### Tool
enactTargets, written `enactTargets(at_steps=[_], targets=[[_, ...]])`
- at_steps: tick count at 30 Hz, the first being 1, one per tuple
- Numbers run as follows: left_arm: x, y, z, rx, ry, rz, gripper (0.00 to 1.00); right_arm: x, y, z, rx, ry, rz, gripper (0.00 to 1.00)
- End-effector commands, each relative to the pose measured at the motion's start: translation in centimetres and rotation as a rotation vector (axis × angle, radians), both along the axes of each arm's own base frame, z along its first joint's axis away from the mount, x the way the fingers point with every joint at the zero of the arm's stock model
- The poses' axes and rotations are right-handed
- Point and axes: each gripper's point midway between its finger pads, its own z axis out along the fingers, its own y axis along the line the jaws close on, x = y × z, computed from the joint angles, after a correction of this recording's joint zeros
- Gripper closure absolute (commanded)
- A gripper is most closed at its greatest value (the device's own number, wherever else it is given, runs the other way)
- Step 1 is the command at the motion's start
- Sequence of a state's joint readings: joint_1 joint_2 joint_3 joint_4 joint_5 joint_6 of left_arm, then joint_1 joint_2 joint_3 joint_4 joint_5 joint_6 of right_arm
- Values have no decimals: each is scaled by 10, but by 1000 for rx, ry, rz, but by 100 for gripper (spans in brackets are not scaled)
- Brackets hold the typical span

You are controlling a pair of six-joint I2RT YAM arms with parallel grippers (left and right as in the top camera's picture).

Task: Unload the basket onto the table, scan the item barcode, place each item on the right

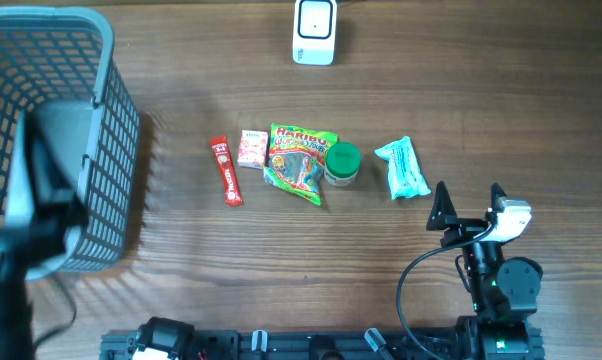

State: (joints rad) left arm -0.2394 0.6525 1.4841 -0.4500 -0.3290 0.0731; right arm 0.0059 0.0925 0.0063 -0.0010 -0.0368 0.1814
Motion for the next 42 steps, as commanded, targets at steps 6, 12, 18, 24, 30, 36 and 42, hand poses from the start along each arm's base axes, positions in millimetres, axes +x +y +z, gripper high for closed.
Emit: enactTargets(at_steps=[6,12,18,24,30,36,42], targets=[[-148,26,16,-39,-314,43,0,0,2,1,5,-4,11,0],[-170,21,13,-103,-365,225,0,0,2,1,5,-4,11,0],[-162,2,11,-37,-334,125,0,0,2,1,3,-3,11,0],[-198,-24,5,153,-387,-15,0,0,4,-2,67,12,18,0],[-242,-19,-7,205,-469,-37,0,-5,41,-1,712,123,168,0],[-282,-7,-19,231,-560,-55,0,-48,115,3,693,283,656,0],[-291,1,-18,222,-590,-68,0,-60,126,17,701,320,745,0]])
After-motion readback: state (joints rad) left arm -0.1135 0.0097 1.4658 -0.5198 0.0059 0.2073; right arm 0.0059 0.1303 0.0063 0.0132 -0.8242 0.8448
